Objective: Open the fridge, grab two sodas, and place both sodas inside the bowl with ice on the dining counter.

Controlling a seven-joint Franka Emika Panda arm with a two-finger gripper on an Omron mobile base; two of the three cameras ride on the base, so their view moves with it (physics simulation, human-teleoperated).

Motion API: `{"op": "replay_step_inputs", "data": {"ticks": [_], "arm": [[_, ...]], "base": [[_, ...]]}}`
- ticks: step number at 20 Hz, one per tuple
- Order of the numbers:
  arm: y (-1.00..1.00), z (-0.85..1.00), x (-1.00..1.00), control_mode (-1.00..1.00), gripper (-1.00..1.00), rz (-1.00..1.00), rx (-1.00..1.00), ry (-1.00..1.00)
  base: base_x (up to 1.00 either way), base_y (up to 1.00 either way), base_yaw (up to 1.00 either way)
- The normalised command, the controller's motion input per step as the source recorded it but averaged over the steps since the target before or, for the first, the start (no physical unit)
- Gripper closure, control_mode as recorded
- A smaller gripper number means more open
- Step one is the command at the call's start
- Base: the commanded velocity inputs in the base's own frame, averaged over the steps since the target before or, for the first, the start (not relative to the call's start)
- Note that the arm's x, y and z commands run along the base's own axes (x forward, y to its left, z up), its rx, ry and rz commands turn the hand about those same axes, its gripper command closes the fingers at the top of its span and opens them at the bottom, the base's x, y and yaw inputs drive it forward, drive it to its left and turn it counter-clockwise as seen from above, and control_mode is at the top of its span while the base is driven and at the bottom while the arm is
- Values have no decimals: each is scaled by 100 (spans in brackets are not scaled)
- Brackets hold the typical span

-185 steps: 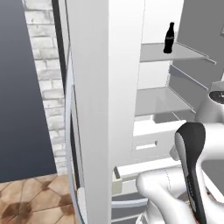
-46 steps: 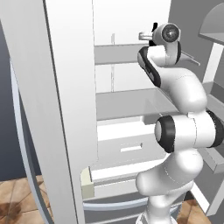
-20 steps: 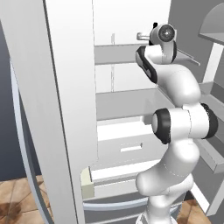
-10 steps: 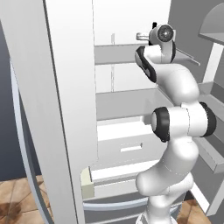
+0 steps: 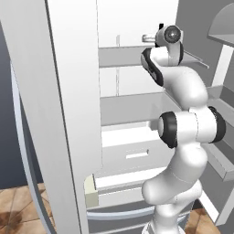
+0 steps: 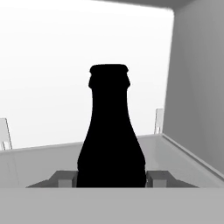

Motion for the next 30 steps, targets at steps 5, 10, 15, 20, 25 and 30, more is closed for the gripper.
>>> {"op": "replay_step_inputs", "data": {"ticks": [5,10,15,20,25,30], "arm": [[0,-4,-33,-100,100,0,0,0],[3,3,-79,-100,100,-1,-2,0],[37,1,-100,-100,100,-1,-4,3],[48,0,-100,-100,100,0,0,6],[47,0,-100,-100,100,0,0,8],[44,0,-100,-100,100,0,0,10]], "base": [[0,0,0],[0,0,0],[0,0,0],[0,0,0],[0,0,0],[0,0,0]]}}
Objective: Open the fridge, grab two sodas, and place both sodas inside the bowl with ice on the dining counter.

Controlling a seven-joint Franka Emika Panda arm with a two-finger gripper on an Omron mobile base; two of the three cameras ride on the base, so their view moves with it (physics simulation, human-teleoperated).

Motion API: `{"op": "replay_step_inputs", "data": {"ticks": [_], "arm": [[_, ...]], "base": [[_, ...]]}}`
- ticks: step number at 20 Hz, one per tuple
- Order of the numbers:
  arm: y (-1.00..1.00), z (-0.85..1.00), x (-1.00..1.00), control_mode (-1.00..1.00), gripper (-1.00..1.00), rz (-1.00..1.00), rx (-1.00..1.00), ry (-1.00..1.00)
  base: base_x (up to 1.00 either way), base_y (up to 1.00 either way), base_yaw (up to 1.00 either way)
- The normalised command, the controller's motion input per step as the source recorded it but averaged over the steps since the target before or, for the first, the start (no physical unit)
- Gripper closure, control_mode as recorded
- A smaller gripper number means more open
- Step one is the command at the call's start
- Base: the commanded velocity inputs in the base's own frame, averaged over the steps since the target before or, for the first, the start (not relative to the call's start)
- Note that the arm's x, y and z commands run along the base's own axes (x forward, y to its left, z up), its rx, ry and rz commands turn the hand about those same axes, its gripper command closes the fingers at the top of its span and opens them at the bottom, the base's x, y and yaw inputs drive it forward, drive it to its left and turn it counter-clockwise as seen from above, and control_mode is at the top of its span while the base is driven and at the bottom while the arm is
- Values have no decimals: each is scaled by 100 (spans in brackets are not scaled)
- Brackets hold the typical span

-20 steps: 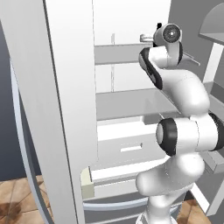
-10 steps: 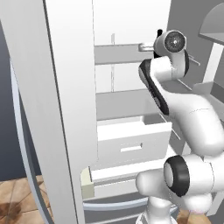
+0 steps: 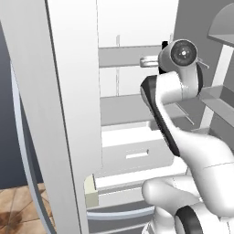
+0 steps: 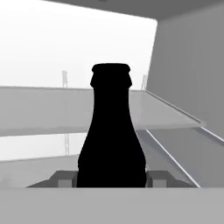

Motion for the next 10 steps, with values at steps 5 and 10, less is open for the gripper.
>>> {"op": "replay_step_inputs", "data": {"ticks": [5,10], "arm": [[30,-7,-95,-100,100,0,0,11],[9,-20,-85,-100,100,3,0,7]], "base": [[0,0,0],[0,0,0]]}}
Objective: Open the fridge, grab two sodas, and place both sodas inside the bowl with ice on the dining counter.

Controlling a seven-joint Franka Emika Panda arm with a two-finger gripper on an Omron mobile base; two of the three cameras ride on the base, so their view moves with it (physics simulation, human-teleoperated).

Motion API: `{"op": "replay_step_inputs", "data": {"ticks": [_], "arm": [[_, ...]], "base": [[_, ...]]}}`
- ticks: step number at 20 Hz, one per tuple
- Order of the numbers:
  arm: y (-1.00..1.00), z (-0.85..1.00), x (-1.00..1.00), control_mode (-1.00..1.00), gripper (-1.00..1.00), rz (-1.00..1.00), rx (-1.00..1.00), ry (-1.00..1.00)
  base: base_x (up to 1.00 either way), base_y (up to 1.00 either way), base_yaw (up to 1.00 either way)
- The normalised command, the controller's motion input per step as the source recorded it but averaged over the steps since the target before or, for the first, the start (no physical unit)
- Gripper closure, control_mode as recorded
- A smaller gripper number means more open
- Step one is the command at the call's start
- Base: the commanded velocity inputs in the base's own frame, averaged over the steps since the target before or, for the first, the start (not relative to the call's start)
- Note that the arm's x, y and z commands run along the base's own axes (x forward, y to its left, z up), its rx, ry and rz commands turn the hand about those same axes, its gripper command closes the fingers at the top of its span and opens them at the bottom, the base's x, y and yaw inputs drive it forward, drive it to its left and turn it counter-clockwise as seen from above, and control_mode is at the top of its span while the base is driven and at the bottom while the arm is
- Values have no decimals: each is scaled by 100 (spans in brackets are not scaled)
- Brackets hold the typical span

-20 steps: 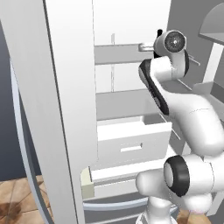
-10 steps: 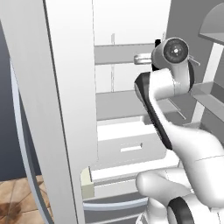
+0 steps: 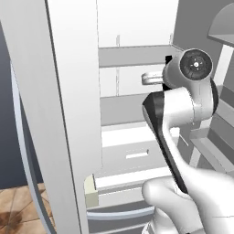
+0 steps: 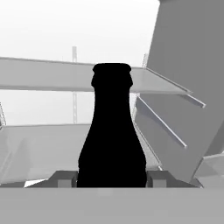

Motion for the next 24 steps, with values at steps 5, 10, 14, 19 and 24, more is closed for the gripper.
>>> {"op": "replay_step_inputs", "data": {"ticks": [5,10,14,19,24], "arm": [[5,-30,-75,-100,100,4,0,1],[22,-37,-39,-100,100,7,-7,4],[0,-13,-7,-100,100,0,0,0],[0,-3,-7,100,100,0,0,0],[0,0,0,100,100,0,0,0]], "base": [[0,0,0],[0,0,0],[0,0,0],[-60,-2,-1],[-89,-2,-4]]}}
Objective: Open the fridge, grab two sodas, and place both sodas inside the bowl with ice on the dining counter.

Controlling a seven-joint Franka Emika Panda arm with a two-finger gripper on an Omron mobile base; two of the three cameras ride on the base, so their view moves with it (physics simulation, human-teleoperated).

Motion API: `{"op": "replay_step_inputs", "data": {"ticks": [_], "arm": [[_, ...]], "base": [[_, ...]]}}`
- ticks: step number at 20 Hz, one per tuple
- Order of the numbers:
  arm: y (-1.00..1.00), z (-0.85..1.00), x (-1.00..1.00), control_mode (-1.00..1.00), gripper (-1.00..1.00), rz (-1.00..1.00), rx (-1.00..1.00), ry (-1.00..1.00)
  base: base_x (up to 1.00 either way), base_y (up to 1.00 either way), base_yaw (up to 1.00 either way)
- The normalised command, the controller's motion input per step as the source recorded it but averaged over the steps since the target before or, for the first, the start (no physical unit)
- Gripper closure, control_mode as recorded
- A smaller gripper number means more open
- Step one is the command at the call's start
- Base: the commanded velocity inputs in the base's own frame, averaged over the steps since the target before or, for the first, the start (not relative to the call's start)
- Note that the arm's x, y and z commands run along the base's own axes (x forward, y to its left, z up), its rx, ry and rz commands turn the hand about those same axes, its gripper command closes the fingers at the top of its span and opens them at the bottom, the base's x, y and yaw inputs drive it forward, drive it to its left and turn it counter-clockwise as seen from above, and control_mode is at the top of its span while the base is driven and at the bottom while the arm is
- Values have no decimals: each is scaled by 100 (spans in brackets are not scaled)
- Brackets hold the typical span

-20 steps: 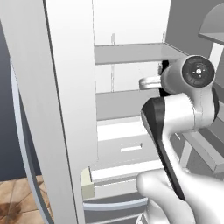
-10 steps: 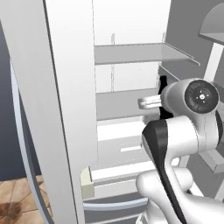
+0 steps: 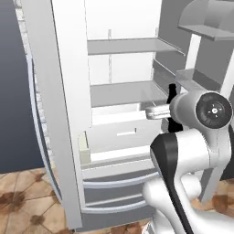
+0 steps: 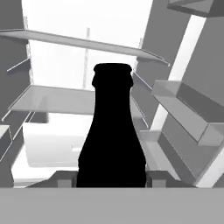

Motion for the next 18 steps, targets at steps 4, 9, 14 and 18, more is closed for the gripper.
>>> {"op": "replay_step_inputs", "data": {"ticks": [4,9,14,18], "arm": [[0,0,0,100,100,0,0,0],[0,0,0,100,100,0,0,0],[0,0,0,100,100,0,0,0],[0,0,0,100,100,0,0,0]], "base": [[-72,-27,-3],[-51,-57,-6],[-51,-70,-28],[-55,-77,-34]]}}
